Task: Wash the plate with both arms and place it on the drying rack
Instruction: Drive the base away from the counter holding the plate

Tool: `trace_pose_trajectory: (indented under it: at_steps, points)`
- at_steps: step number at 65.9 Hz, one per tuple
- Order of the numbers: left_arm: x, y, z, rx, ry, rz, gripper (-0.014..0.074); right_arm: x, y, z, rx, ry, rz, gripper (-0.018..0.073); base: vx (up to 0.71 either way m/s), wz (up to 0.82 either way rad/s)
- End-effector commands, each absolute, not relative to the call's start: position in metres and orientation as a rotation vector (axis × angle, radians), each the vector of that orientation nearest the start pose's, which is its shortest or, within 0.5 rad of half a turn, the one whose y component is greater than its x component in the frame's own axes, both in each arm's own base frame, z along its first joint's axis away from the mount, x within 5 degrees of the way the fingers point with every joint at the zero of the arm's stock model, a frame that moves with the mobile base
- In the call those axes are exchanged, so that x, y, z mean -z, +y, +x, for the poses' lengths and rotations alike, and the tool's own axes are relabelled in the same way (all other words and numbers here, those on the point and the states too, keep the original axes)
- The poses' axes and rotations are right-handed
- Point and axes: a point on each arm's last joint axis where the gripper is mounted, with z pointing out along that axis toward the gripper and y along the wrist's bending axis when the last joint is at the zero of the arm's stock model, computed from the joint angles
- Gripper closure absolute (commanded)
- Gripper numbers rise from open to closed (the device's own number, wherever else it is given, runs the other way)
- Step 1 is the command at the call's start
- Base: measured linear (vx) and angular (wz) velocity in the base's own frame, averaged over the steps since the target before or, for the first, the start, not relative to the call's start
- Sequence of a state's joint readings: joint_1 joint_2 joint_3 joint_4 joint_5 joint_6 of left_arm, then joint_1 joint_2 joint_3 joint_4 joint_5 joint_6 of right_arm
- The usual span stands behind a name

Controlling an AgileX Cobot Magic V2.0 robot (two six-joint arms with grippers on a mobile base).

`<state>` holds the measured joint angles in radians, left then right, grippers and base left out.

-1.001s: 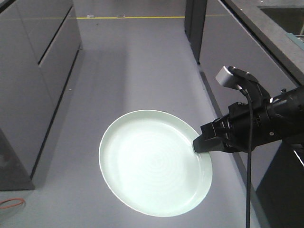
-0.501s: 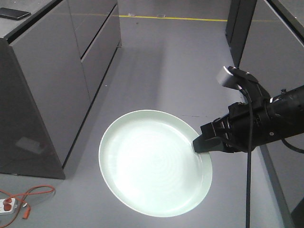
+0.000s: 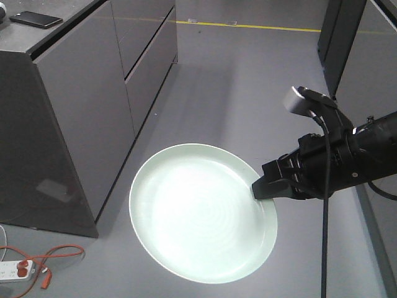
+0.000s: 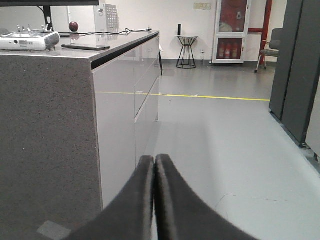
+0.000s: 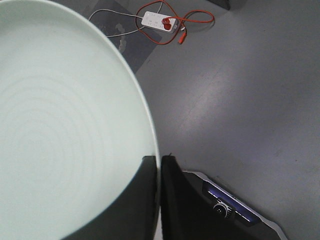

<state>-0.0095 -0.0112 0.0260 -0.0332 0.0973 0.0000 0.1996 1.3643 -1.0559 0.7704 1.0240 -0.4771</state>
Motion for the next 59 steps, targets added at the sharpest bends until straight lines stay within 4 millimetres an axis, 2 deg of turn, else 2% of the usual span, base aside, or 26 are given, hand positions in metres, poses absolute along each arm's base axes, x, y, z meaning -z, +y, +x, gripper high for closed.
trace_pose_trajectory:
  at_steps: [1, 59]
  points:
    - [-0.2121, -0.0010, 0.0540, 0.053, 1.483, -0.022, 0.0603, -0.3271, 0.1062, 0.2450, -0.942, 2.460, -0.456, 0.0568, 0.11, 0.09]
    - [-0.2121, -0.0010, 0.0540, 0.053, 1.483, -0.022, 0.0603, -0.3271, 0.1062, 0.2450, -0.942, 2.460, -0.456, 0.0568, 0.15, 0.03]
